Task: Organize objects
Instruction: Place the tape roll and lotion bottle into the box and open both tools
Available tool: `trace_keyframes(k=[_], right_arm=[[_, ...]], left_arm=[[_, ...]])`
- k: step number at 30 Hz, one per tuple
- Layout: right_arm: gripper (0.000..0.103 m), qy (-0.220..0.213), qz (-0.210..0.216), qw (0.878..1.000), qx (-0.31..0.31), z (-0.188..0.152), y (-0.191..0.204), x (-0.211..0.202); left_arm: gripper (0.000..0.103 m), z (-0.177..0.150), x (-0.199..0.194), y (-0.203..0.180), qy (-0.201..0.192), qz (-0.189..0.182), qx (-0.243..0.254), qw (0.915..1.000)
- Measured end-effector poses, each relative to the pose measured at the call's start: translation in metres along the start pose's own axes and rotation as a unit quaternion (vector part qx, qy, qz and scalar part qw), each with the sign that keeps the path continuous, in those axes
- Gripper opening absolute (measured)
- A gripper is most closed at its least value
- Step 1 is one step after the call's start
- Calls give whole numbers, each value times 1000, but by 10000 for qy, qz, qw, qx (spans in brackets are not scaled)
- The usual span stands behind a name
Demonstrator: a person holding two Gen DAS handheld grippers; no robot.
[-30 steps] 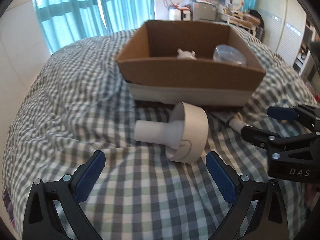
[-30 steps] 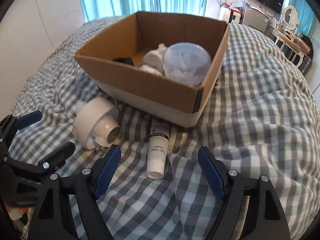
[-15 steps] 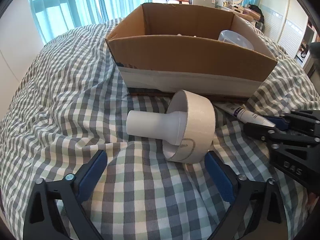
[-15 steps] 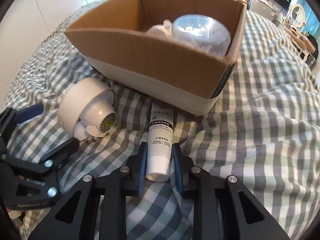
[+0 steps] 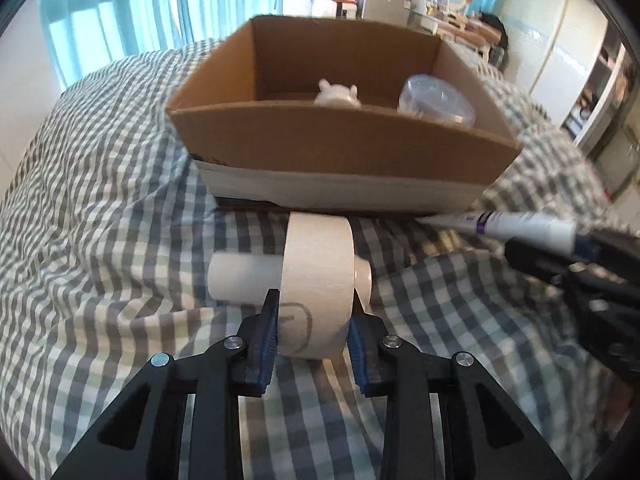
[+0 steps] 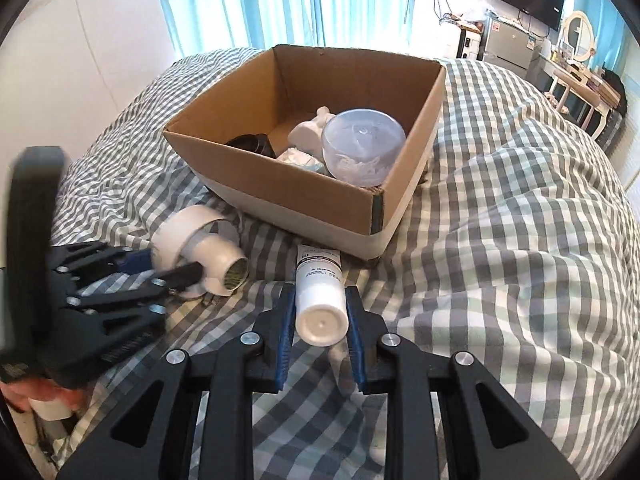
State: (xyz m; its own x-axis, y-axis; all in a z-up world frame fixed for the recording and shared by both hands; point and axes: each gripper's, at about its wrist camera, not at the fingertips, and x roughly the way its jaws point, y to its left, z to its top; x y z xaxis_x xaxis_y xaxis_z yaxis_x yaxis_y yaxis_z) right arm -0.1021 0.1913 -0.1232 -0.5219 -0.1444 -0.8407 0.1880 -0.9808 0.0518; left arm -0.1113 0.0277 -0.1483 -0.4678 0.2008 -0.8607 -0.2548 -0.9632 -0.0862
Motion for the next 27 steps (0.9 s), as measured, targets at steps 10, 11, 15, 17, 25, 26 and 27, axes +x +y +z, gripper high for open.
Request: trace_keyframes(k=[10, 11, 15, 17, 25, 26, 27], right_arm=[[23, -264, 15, 9996, -23, 1, -3, -24], [23, -299, -1, 9995, -38, 1, -2, -27], [23, -466, -49, 9989, -86, 3, 1, -43], [23, -581, -75, 9982, -120, 4, 2, -55], [23, -987, -112, 9949, -159, 11, 3, -100], [23, -1039, -141, 9943, -173, 13, 3, -105], [23, -1083, -156, 9938, -180, 13, 2, -110]], left_arm=[[30, 13, -65, 15, -506, 25, -173, 9986], [30, 15, -73, 16, -577, 32, -190, 9981], [30, 27, -96, 19, -796, 30, -202, 9966], [30, 31, -109, 17, -917, 35, -191, 9956], [30, 41, -147, 3, -1275, 149, -10, 9917], [30, 42, -150, 2, -1310, 149, 5, 9913], [30, 41, -153, 1, -1335, 142, 18, 9909]])
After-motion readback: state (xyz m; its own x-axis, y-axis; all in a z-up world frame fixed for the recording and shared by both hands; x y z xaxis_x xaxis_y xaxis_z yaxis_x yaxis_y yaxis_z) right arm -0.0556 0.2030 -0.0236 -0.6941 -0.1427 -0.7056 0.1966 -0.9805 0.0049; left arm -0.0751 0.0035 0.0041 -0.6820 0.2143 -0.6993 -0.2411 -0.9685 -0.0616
